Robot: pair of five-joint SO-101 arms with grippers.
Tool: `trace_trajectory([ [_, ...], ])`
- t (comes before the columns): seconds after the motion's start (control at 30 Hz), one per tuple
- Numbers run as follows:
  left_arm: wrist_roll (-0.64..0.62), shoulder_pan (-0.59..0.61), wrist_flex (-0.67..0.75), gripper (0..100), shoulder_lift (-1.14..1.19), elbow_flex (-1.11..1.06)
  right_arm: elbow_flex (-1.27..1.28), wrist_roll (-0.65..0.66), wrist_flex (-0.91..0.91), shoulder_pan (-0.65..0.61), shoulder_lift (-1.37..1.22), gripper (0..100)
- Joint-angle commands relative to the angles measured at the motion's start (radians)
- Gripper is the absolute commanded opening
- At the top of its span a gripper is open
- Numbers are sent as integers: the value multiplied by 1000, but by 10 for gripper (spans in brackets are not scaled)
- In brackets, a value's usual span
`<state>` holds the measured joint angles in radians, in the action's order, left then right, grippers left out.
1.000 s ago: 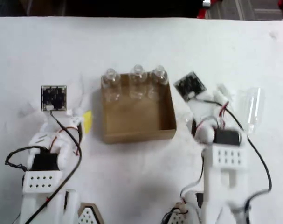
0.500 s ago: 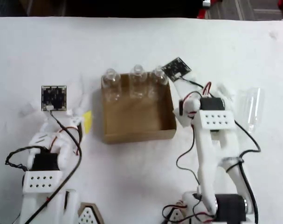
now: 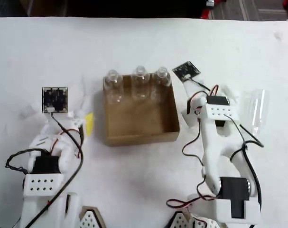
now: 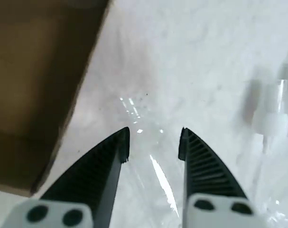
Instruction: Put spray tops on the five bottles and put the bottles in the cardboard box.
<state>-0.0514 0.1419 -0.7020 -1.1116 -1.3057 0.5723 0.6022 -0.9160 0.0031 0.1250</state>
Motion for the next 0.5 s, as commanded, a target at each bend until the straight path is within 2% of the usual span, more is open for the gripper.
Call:
trace_trajectory([
  [0.0, -3, 8, 21, 229, -19, 8, -32, 114, 7, 85, 8, 149],
  [0.13, -3, 8, 21, 229, -19, 6, -32, 186, -15, 205, 53, 149],
  [0.23, -3, 4, 21, 229, -19, 9, -34, 199, -50, 243, 111, 151],
  [0.47, -2, 10, 21, 229, -19, 8, -41, 189, -84, 125, 176, 152],
])
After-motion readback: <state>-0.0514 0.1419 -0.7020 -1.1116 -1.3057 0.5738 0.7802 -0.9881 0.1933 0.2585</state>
